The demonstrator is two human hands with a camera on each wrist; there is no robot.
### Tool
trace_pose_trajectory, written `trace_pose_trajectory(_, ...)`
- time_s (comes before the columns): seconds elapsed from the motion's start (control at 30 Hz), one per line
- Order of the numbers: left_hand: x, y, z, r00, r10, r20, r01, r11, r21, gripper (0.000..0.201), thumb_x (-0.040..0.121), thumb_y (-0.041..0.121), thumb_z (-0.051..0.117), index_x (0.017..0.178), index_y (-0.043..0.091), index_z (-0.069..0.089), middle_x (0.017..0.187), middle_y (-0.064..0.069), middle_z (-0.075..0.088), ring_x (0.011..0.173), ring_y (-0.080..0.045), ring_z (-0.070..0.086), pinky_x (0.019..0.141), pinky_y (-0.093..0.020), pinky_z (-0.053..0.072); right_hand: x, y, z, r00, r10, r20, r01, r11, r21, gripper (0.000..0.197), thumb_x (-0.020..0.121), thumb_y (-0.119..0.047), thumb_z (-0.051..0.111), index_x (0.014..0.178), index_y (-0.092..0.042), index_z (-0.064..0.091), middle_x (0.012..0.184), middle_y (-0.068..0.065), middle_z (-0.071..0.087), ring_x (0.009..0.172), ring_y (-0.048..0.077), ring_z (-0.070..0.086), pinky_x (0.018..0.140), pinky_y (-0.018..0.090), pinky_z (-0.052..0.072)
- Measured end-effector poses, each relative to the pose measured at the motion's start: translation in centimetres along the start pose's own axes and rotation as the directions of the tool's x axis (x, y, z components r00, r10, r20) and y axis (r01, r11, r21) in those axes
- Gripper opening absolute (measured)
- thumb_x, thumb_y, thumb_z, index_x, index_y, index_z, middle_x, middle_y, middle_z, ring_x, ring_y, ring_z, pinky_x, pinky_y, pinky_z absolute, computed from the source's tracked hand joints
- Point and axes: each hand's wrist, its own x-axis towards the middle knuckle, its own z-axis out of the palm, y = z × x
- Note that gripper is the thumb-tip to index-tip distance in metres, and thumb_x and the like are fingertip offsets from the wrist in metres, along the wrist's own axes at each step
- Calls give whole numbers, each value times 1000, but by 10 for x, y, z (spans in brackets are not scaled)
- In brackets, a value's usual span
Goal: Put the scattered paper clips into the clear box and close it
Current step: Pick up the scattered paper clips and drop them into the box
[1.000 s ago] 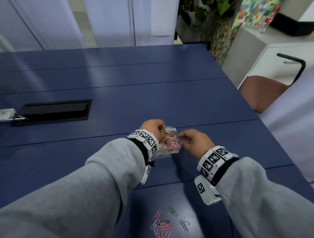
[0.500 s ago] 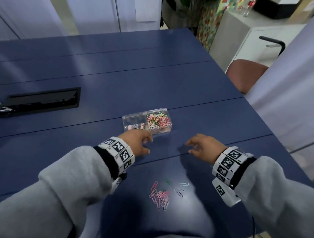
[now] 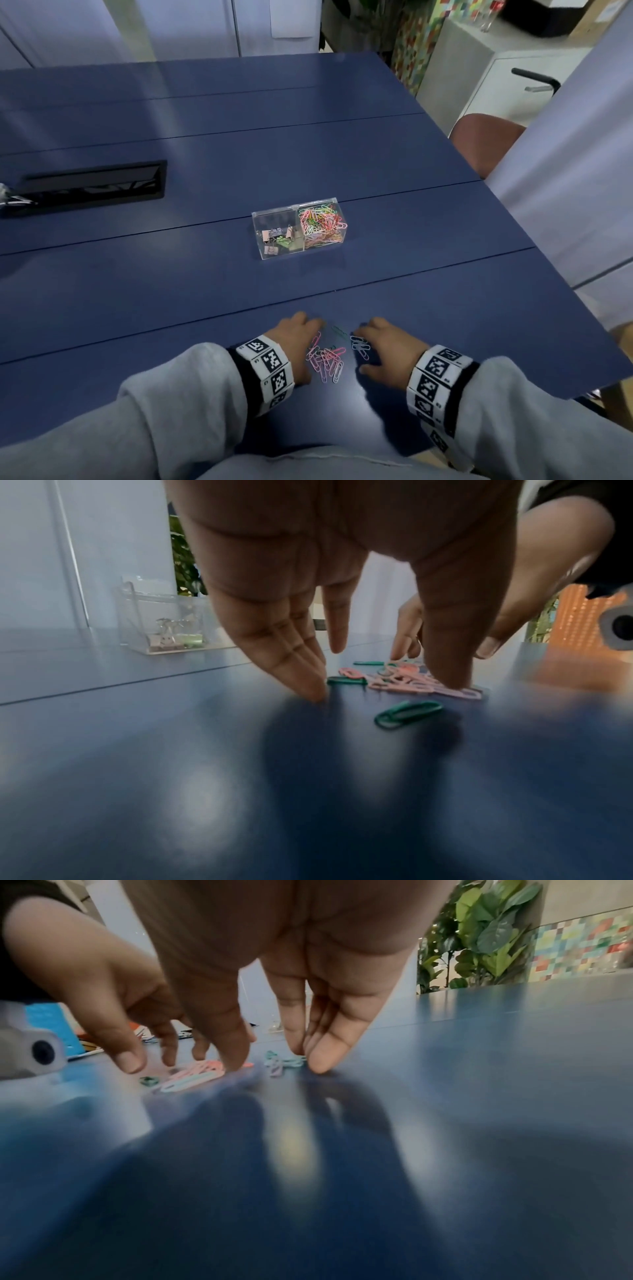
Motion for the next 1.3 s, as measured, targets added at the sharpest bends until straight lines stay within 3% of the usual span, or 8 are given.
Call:
trace_pose_trajectory(0.1, 1, 4, 3, 1000, 15, -2, -15, 1000, 27, 78, 69, 24, 77, 135, 24, 36, 129, -4, 36, 121, -26, 43, 98, -38, 45, 3, -15, 5, 1000, -17, 18, 18, 1000, -21, 70, 75, -38, 71, 134, -19, 39, 131, 3, 39, 121, 20, 45, 102, 28, 38)
trace_pose_trajectory(0.23, 3, 5, 3, 999, 28, -29, -27, 999, 27, 60, 69, 24, 77, 120, 21, 46, 123, -5, 39, 113, -26, 46, 93, -37, 47, 7, -25, 8, 999, -45, 14, 46, 995, -90, 68, 71, -39, 74, 129, -23, 42, 127, 4, 40, 120, 22, 42, 100, 36, 42)
trace_pose_trajectory(0.47, 2, 4, 4, 999, 41, -10, -40, 995, 88, 30, 80, 26, 67, 106, 14, 57, 118, -9, 45, 109, -28, 52, 92, -37, 46, 9, -28, 8, 994, -106, 7, 106, 990, -93, 28, 83, -22, 63, 111, -17, 60, 118, 12, 45, 113, 29, 44, 95, 36, 41)
trace_pose_trajectory(0.73, 2, 11, 5, 999, 42, 34, -47, 984, 170, 25, 88, 17, 57, 111, 8, 54, 123, -11, 52, 113, -28, 54, 92, -36, 43, 10, -25, 6, 999, -43, -12, 42, 994, -100, 21, 90, -15, 46, 107, -9, 56, 113, 17, 53, 103, 33, 55, 87, 39, 46)
trace_pose_trajectory(0.87, 1, 13, 4, 998, 57, 15, -58, 975, 213, 23, 89, 8, 46, 111, 8, 53, 121, -12, 54, 111, -29, 54, 90, -36, 44, 10, -23, 7, 1000, -6, -26, 4, 995, -96, 21, 85, -11, 48, 105, -10, 54, 111, 15, 55, 100, 32, 57, 85, 38, 48)
trace_pose_trajectory(1.03, -2, 14, 2, 998, 65, 21, -67, 985, 159, 26, 84, 7, 50, 109, 11, 51, 116, -11, 57, 107, -29, 56, 87, -35, 46, 12, -22, 10, 1000, 30, -8, -31, 998, -53, 20, 80, -10, 52, 100, -14, 52, 107, 14, 58, 98, 31, 57, 81, 36, 46)
trace_pose_trajectory(1.17, 0, 7, 2, 999, 36, 33, -38, 998, 59, 24, 80, 10, 56, 102, 19, 54, 98, -2, 57, 105, -24, 58, 87, -33, 48, 14, -19, 6, 1000, 16, 13, -15, 996, -83, 19, 79, -10, 56, 98, -13, 57, 106, 13, 60, 97, 31, 58, 79, 32, 45)
trace_pose_trajectory(1.3, 1, 4, -2, 999, 14, 50, -16, 999, 32, 14, 82, 14, 58, 78, 27, 55, 96, 2, 60, 107, -20, 59, 85, -26, 47, 14, -14, -2, 999, 19, 28, -17, 998, -56, 15, 78, -14, 59, 93, -17, 61, 101, 7, 63, 95, 25, 59, 77, 28, 46)
